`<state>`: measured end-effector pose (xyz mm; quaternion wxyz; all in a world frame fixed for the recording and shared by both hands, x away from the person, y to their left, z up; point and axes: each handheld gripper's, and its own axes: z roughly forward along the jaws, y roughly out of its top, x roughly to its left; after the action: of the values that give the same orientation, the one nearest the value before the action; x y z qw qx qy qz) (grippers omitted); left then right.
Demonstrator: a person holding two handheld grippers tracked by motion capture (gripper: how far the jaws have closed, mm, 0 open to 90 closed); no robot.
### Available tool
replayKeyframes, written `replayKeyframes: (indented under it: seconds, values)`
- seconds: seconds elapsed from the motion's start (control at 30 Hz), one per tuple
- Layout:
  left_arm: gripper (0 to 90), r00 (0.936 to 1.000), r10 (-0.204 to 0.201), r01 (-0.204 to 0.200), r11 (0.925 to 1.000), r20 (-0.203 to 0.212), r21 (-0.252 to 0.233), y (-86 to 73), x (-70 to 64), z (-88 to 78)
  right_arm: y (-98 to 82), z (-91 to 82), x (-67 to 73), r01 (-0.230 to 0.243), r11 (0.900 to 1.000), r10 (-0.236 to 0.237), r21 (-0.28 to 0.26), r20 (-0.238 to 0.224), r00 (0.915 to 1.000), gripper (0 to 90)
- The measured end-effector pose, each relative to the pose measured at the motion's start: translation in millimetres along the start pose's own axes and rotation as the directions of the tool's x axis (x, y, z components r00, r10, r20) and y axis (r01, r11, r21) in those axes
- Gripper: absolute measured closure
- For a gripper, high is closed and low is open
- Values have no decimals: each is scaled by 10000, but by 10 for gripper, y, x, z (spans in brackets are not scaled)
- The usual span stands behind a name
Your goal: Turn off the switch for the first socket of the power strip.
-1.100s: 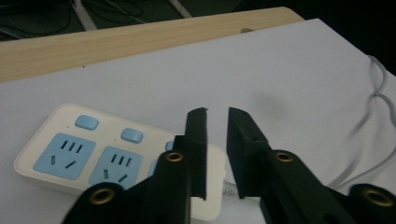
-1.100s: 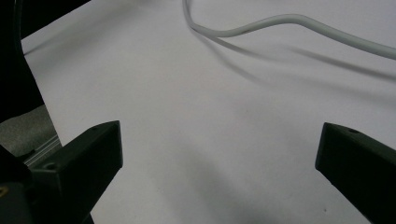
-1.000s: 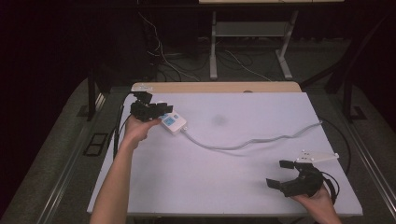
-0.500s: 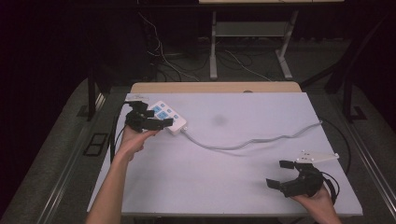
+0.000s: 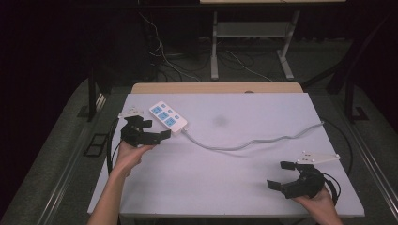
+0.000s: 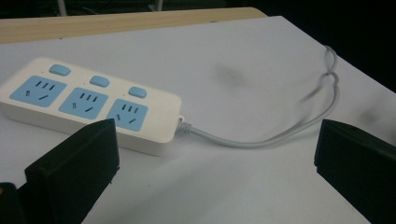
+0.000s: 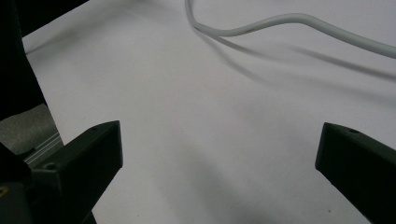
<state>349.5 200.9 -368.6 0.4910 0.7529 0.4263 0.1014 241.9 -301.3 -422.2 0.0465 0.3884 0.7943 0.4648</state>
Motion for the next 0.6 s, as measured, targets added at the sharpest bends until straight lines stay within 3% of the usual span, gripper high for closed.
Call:
replayKeyframes:
  seconds: [0.27,0.6]
  values:
    - [0,9992,363,-363,9993,178,-16,-152,-154,-44,-1,2,6,33,10000,-33,13,-16,10000,4]
    - [0,9965,444,-425,9987,710,-279,-334,-323,-90,-3,3,17,25,10000,-25,26,-23,10000,4]
